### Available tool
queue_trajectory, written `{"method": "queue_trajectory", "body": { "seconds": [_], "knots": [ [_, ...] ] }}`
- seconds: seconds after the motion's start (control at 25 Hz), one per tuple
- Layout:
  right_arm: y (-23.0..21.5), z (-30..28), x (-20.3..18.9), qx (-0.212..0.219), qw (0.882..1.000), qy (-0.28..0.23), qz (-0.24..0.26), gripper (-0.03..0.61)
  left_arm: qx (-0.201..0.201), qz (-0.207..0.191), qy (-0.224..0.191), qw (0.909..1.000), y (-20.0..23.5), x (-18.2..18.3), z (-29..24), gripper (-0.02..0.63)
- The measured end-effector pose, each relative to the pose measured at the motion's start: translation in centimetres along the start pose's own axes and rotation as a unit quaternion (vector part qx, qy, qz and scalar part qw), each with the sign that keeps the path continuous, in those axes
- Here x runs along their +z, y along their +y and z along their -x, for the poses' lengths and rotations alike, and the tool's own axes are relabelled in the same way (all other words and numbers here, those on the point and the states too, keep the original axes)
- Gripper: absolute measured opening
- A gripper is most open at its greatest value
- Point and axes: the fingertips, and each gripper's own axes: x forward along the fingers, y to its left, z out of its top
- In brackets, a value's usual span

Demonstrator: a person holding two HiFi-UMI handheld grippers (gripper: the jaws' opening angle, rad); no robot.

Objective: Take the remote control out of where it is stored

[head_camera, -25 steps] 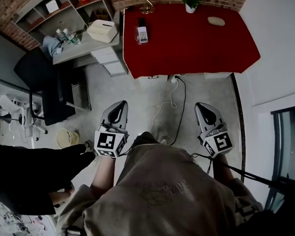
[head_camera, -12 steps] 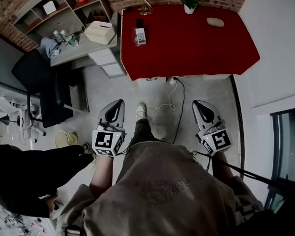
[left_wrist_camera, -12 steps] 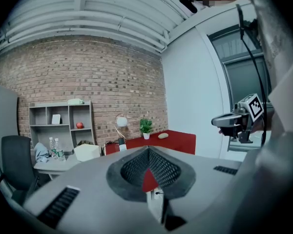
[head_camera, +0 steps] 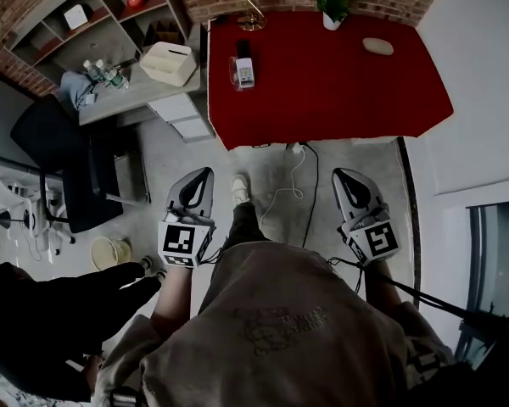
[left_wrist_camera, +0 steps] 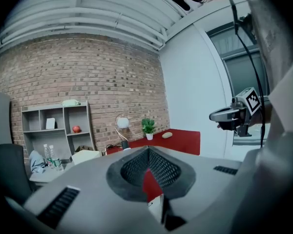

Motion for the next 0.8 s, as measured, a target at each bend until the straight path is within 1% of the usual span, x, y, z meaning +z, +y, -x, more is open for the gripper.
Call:
{"method": "queue_trajectory", "body": {
  "seconds": [0.16,0.36,0.52,0.72,0.8],
  "knots": [
    [-1.2,-2.8,-0.3,-0.002,1.0,0.01,-0.007,0.012,-0.001,0.001,0.001,1.0,2.2,0.5,-2.6,0.011],
    [-2.5,-6.8,-0.8,-0.002,1.0,0.025,-0.015,0.012,-0.008,0.0,0.014,0.9999,5.0,0.1,-5.3,0.011],
    [-3.4,-11.1,-1.0,0.0,0.999,0.035,-0.022,0.012,-0.007,0.01,0.025,0.9996,8.6,-0.2,-8.0,0.011],
    [-3.9,-17.5,-0.4,0.011,0.998,0.048,-0.035,0.012,-0.016,0.02,0.031,0.9992,13.7,-0.2,-11.5,0.011],
    [-3.8,-20.2,0.0,0.024,0.998,0.051,-0.023,0.012,-0.018,0.027,0.034,0.9989,15.6,-0.5,-13.1,0.011]
  ]
}}
